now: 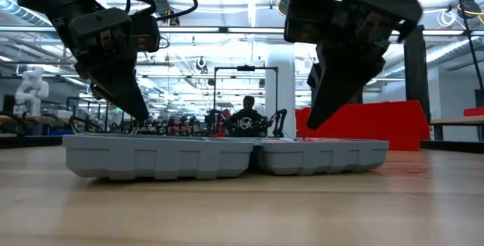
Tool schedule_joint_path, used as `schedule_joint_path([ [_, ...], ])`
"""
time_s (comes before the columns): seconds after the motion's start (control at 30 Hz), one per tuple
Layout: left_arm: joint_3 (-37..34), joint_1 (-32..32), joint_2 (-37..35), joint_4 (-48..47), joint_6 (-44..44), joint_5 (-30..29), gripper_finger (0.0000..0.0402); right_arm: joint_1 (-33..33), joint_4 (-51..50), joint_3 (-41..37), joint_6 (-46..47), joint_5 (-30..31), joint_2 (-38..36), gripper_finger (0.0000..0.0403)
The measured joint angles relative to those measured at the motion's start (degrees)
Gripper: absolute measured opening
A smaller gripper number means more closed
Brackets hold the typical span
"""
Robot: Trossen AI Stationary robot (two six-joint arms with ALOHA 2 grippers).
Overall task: Prefit tool cases
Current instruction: Remove the hex key set from the toolbox
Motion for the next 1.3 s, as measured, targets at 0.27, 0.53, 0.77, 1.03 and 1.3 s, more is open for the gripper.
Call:
schedule_joint_path([
  [0.27,0.0,0.0,0.0,0.0,0.1,0.0,0.0068,0.0,1.5,0.1,0.4,1.4,2.0,0.0114],
  [0.53,0.0,0.0,0.0,-0.1,0.1,-0.4,0.0068,-0.1,3.4,0.3,2.0,2.5,4.1,0.0110],
  [0.77,0.0,0.0,0.0,0.0,0.1,-1.1,0.0068,0.7,4.7,0.4,0.3,3.1,4.1,0.0006],
  [1.03,0.0,0.0,0.0,-0.1,0.1,-1.2,0.0068,0.9,-7.0,9.1,-3.5,6.2,2.8,0.0001],
  [1.3,0.0,0.0,0.0,-0.2,0.1,-1.5,0.0068,-0.6,-32.5,15.6,-2.9,20.5,2.8,0.0000],
])
